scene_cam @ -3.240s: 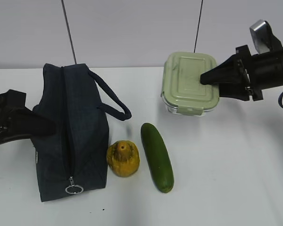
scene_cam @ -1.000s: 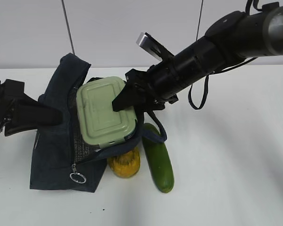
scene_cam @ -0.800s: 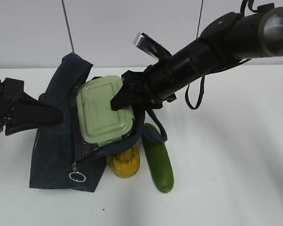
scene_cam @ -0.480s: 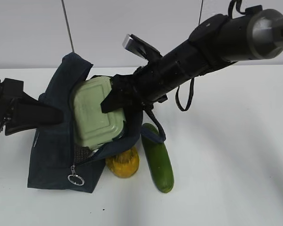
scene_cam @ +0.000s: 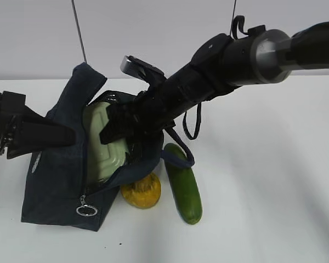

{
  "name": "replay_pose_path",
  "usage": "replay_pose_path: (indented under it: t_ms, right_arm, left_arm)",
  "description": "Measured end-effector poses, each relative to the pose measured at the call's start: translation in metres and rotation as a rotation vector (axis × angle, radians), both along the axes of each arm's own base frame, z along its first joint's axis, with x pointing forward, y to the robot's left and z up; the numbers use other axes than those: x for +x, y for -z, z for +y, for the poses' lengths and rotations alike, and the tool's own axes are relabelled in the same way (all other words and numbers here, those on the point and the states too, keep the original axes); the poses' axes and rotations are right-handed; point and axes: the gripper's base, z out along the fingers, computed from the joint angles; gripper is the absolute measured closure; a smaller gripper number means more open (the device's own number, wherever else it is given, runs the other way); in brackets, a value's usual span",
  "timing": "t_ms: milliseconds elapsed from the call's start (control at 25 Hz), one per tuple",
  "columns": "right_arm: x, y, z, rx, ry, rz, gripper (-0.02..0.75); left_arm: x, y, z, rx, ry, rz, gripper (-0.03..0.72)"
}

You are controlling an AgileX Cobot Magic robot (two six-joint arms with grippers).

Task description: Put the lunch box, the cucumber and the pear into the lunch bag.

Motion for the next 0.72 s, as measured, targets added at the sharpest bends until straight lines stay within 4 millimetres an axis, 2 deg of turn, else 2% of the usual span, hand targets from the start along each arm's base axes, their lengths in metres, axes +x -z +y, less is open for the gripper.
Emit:
replay_pose_path:
  t_ms: [120, 320, 480, 720]
  right_arm:
    - [0.002, -0.003, 0.001, -0.002, -0.005, -0.018, 0.321]
    - [0.003, -0.011, 0.003, 0.02, -0.017, -0.02, 0.225]
    - [0.005, -0.019, 0.005, 0.024, -0.049, -0.037, 0.213]
    - [0.011, -0.052, -0.004, -0.056, -0.146, -0.127, 0.213]
  left_arm:
    - [0.0, 0.0, 0.0, -0.001, 0.002, 0.0, 0.706]
    - [0.0, 0.0, 0.0, -0.004, 0.004, 0.0, 0.706]
    - [0.0, 0.0, 0.0, -0.002, 0.001, -0.001, 0.706]
    - [0.0, 0.0, 0.0, 0.001, -0.002, -0.003, 0.706]
